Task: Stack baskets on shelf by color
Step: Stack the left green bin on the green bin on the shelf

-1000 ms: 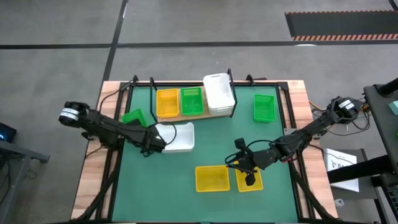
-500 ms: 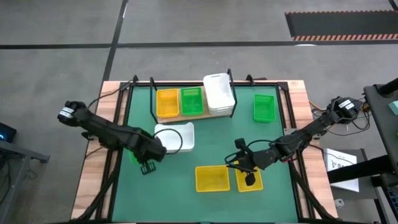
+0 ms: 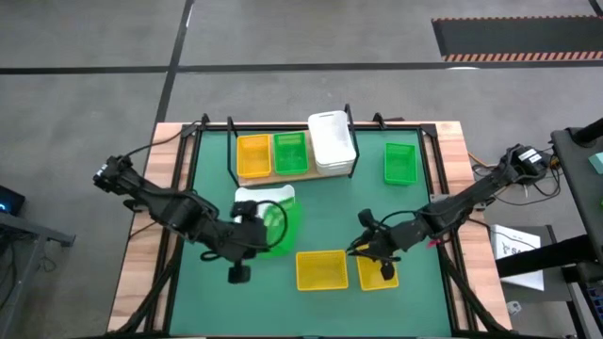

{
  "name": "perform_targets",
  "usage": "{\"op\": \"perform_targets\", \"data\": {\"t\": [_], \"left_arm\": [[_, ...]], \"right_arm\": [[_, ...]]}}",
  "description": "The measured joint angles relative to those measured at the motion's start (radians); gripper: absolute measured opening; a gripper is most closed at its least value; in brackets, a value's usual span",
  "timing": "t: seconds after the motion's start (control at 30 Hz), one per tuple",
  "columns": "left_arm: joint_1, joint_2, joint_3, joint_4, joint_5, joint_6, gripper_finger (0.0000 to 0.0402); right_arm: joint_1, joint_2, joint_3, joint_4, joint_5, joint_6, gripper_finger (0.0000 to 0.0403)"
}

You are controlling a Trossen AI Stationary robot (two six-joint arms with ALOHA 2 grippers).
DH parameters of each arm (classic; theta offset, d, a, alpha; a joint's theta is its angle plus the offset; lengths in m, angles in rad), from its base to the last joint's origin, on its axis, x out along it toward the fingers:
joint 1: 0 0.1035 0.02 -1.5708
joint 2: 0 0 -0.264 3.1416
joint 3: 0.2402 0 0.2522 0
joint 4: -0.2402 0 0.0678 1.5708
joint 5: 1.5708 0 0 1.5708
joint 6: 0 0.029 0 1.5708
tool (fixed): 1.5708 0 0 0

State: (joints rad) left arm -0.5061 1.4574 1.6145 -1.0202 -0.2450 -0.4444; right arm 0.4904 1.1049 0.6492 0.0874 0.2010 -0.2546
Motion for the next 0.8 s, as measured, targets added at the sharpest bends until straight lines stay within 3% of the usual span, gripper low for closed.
{"op": "perform_targets", "data": {"t": [0.1,0.23,0.4,0.57,0.8], "left_arm": [[0.028,0.033,0.023,0.044,-0.042,0.156,0.0000],[0.100,0.075,0.037,0.054,-0.079,0.253,0.0000],[0.226,0.116,0.034,0.041,-0.283,0.316,0.0000],[0.367,0.164,0.033,0.026,-0.282,0.453,0.0000],[0.571,0.245,0.032,0.021,-0.180,0.451,0.0000]], "right_arm": [[-0.018,-0.082,-0.028,-0.008,0.000,-0.022,0.0043],[-0.024,-0.229,-0.069,-0.029,0.003,-0.026,0.0043],[-0.024,-0.394,-0.134,-0.029,0.009,-0.057,0.0043],[-0.026,-0.502,-0.174,-0.030,0.019,-0.110,0.0043],[-0.026,-0.559,-0.176,-0.090,0.038,-0.106,0.0043]]}}
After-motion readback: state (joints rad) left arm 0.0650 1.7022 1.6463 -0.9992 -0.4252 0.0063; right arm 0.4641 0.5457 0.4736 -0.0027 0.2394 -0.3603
